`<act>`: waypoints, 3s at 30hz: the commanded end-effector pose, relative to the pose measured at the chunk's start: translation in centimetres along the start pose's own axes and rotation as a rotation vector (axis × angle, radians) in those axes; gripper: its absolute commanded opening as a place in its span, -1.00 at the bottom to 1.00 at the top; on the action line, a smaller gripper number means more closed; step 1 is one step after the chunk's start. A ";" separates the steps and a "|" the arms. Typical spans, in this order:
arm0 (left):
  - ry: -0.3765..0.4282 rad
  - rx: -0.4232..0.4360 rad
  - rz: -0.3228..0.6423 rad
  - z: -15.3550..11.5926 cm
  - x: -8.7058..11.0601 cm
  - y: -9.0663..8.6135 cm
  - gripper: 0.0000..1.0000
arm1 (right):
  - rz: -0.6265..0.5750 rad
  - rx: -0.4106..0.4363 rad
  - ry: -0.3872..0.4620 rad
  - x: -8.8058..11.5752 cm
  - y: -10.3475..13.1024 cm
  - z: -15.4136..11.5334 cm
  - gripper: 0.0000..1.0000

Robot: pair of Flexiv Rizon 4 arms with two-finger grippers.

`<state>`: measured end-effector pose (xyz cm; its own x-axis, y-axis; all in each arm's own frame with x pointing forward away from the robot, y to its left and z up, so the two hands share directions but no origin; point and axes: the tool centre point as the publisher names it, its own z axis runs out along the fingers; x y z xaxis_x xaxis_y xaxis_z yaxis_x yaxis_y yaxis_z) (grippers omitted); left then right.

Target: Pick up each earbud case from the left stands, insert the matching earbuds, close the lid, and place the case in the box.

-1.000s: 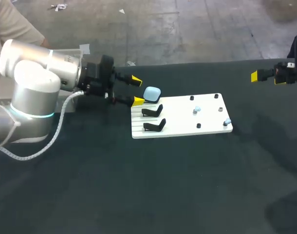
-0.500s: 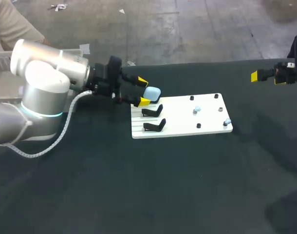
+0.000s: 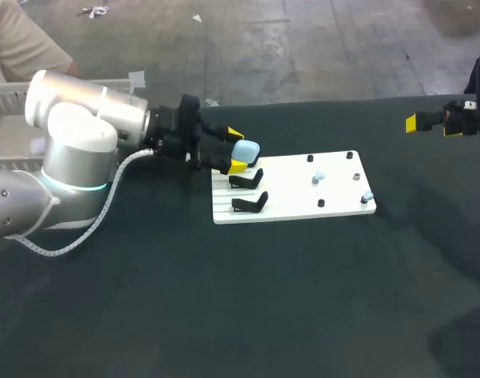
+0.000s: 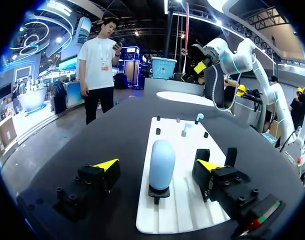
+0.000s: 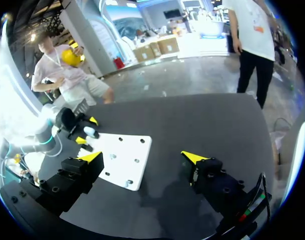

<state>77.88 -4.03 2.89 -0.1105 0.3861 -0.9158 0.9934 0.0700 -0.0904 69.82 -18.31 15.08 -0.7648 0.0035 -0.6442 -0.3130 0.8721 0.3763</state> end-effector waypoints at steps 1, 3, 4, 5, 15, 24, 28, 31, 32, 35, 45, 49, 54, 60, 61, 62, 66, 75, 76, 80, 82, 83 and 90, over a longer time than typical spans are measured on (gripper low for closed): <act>-0.004 0.011 0.000 0.4 0.0 0.3 1.00 | -0.001 -0.004 0.000 0.0 -0.1 0.1 1.00; -0.007 0.013 0.000 0.5 0.0 0.3 1.00 | -0.001 -0.004 0.000 0.0 -0.1 0.1 1.00; -0.009 0.015 0.000 0.5 0.0 0.3 1.00 | -0.001 -0.004 0.000 0.0 -0.1 0.1 1.00; -0.010 0.017 0.000 0.6 0.0 0.2 0.99 | -0.001 -0.004 0.000 0.0 -0.1 0.1 1.00; -0.012 0.018 -0.008 0.7 0.2 0.1 0.83 | -0.001 -0.004 0.000 0.0 -0.1 0.1 1.00; -0.013 0.014 -0.013 0.7 0.4 -0.1 0.66 | -0.001 -0.004 0.000 0.0 -0.1 0.1 1.00; -0.015 0.011 -0.014 0.7 0.4 -0.1 0.56 | -0.001 -0.004 0.000 0.0 -0.1 0.1 1.00; -0.014 0.012 -0.013 0.6 0.4 -0.1 0.47 | -0.001 -0.004 0.000 0.0 -0.1 0.1 1.00; -0.014 0.012 -0.012 0.6 0.4 -0.1 0.44 | -0.001 -0.004 0.000 0.0 -0.1 0.1 1.00; -0.014 0.014 -0.012 0.6 0.4 -0.1 0.29 | -0.001 -0.004 0.000 0.0 -0.1 0.1 1.00; -0.016 0.021 -0.013 0.7 0.6 -0.1 -0.04 | -0.001 -0.004 0.000 0.0 -0.1 0.1 1.00; -0.015 0.024 -0.014 0.8 0.6 -0.1 -0.08 | -0.001 -0.004 0.000 0.0 -0.1 0.1 1.00; -0.014 0.029 -0.016 0.8 0.6 0.0 -0.14 | -0.001 -0.004 0.000 0.0 -0.1 0.1 1.00; -0.017 0.033 -0.017 0.9 0.6 0.0 -0.19 | -0.001 -0.004 0.000 0.0 -0.1 0.1 1.00; -0.017 0.035 -0.017 0.9 0.6 0.0 -0.20 | -0.001 -0.004 0.000 0.0 -0.1 0.1 1.00; -0.017 0.035 -0.017 0.9 0.6 0.0 -0.20 | -0.001 -0.004 0.000 0.0 -0.1 0.1 1.00; -0.018 0.035 -0.015 0.9 0.6 -0.1 -0.35 | -0.001 -0.004 0.000 0.0 -0.1 0.1 1.00; -0.017 0.038 -0.017 0.9 0.7 -0.1 -0.58 | -0.001 -0.004 0.000 0.0 -0.1 0.1 1.00; -0.016 0.039 -0.017 0.9 0.7 -0.1 -0.65 | -0.001 -0.004 0.000 0.0 -0.1 0.1 1.00; -0.015 0.038 -0.018 0.9 0.7 -0.1 -0.96 | -0.001 -0.004 0.000 0.0 -0.1 0.1 1.00; -0.014 0.036 -0.017 0.8 0.7 -0.1 -1.00 | -0.001 -0.004 0.000 0.0 -0.1 0.1 1.00; -0.014 0.035 -0.016 0.7 0.6 0.0 -1.00 | -0.001 -0.004 0.000 0.0 -0.1 0.1 1.00; -0.035 0.027 0.015 -0.5 -0.7 0.1 -1.00 | -0.001 -0.004 0.000 0.0 -0.1 0.1 1.00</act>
<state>77.99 -4.26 3.26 -0.1005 0.3559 -0.9291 0.9949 0.0444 -0.0906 69.82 -18.31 15.08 -0.7648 0.0035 -0.6442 -0.3130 0.8721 0.3763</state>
